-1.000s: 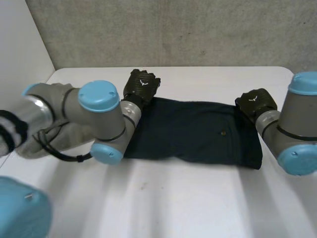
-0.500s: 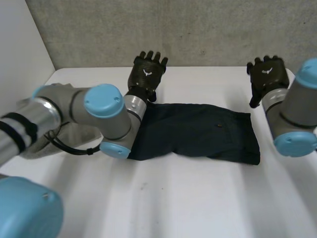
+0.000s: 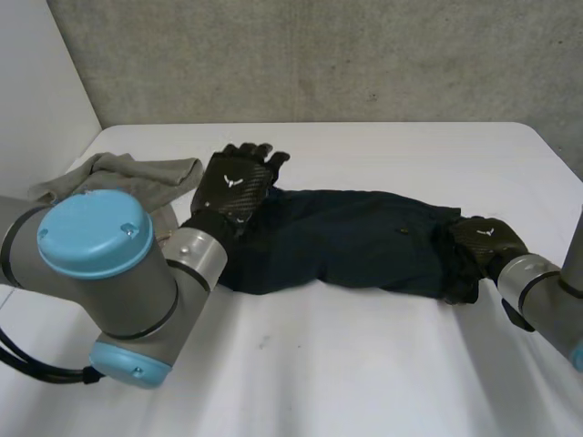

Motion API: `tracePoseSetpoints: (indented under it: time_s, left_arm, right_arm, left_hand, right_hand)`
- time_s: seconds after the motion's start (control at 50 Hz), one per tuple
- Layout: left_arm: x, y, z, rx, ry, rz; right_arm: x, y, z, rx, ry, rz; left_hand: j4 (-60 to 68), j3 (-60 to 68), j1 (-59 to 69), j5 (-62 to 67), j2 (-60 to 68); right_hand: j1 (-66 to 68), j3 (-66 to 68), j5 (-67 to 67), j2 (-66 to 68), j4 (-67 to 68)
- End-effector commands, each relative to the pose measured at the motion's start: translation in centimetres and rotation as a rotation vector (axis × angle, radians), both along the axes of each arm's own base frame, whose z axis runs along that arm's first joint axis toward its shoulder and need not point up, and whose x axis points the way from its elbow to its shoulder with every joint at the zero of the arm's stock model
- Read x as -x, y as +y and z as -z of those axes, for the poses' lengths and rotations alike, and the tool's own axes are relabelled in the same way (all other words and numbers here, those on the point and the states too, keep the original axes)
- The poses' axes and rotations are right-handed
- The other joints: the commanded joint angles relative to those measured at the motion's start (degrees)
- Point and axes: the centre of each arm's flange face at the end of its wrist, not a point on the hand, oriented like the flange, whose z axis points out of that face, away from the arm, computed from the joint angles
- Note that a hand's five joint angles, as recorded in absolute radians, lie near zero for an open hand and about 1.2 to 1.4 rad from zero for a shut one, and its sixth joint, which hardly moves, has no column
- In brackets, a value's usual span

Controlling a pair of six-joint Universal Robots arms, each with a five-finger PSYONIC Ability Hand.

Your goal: Fold the laundry.

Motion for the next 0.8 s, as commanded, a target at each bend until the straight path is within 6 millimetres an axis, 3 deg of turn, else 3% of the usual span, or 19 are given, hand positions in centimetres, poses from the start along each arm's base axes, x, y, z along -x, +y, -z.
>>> tracePoseSetpoints:
  time_s: [0.02, 0.06, 0.18, 0.3, 0.38, 0.5, 0.56, 0.6, 0.68, 0.74, 0.8]
  left_arm:
    - [0.0, 0.0, 0.8, -0.017, -0.006, -0.001]
    - [0.0, 0.0, 0.8, -0.017, -0.006, 0.000]
    - [0.1, 0.2, 0.6, -0.014, 0.000, 0.003]
    - [-0.1, 0.3, -0.6, 0.009, 0.016, 0.000]
    - [-0.4, 0.4, -1.7, 0.027, 0.030, -0.006]
    - [-0.9, 0.8, -2.3, 0.031, 0.038, -0.007]
    - [-0.9, 0.9, -2.5, 0.036, 0.042, -0.007]
    - [-0.9, 0.9, -2.5, 0.037, 0.043, -0.007]
    - [-0.9, 0.8, -2.8, 0.045, 0.050, -0.010]
    - [-0.8, 0.7, -3.1, 0.055, 0.057, -0.010]
    - [-0.8, 0.6, -3.3, 0.060, 0.061, -0.011]
  right_arm:
    - [-0.1, -1.5, 2.4, 0.023, 0.013, 0.005]
    - [0.0, -1.7, 2.5, 0.020, 0.015, 0.009]
    - [1.6, -2.5, 1.4, 0.046, 0.011, 0.052]
    - [3.2, -2.4, -3.9, 0.166, 0.072, 0.053]
    - [5.5, -2.8, -4.0, 0.151, 0.220, 0.055]
    - [6.3, -3.2, -4.9, 0.214, 0.463, -0.014]
    - [4.3, -3.1, -6.2, 0.301, 0.547, -0.092]
    - [0.8, -2.2, -7.4, 0.382, 0.555, -0.183]
    - [-4.1, -0.3, -8.9, 0.491, 0.521, -0.314]
    - [-6.7, 1.0, -8.9, 0.535, 0.516, -0.393]
    - [-10.7, 3.7, -7.9, 0.605, 0.556, -0.563]
  left_hand:
    - [-1.73, -2.19, -1.00, -2.73, -1.80]
    - [-1.73, -2.19, -1.00, -2.73, -1.80]
    - [-1.73, -2.19, -1.00, -2.73, -1.80]
    - [-1.73, -2.19, -1.00, -2.73, -1.80]
    - [-1.73, -2.19, -1.00, -2.73, -1.80]
    - [-1.73, -2.19, -1.00, -2.73, -1.80]
    - [-1.73, -2.19, -1.00, -2.73, -1.80]
    - [-1.73, -2.19, -1.00, -2.73, -1.80]
    - [-1.73, -2.19, -1.00, -2.73, -1.80]
    - [-1.73, -2.19, -1.00, -2.73, -1.80]
    - [-1.73, -2.19, -1.00, -2.73, -1.80]
  right_hand:
    - [38.43, 35.41, 35.99, 35.69, 35.49]
    - [58.42, 55.40, 55.98, 55.68, 55.47]
    - [58.98, 55.96, 56.54, 56.24, 56.04]
    - [58.98, 55.96, 56.54, 56.24, 56.04]
    - [58.98, 55.96, 56.54, 56.24, 56.04]
    - [58.98, 55.96, 56.54, 56.24, 56.04]
    - [58.98, 55.96, 56.54, 56.24, 56.04]
    - [58.98, 55.96, 56.54, 56.24, 56.04]
    - [58.98, 55.96, 56.54, 56.24, 56.04]
    - [58.98, 55.96, 56.54, 56.24, 56.04]
    - [58.98, 55.96, 56.54, 56.24, 56.04]
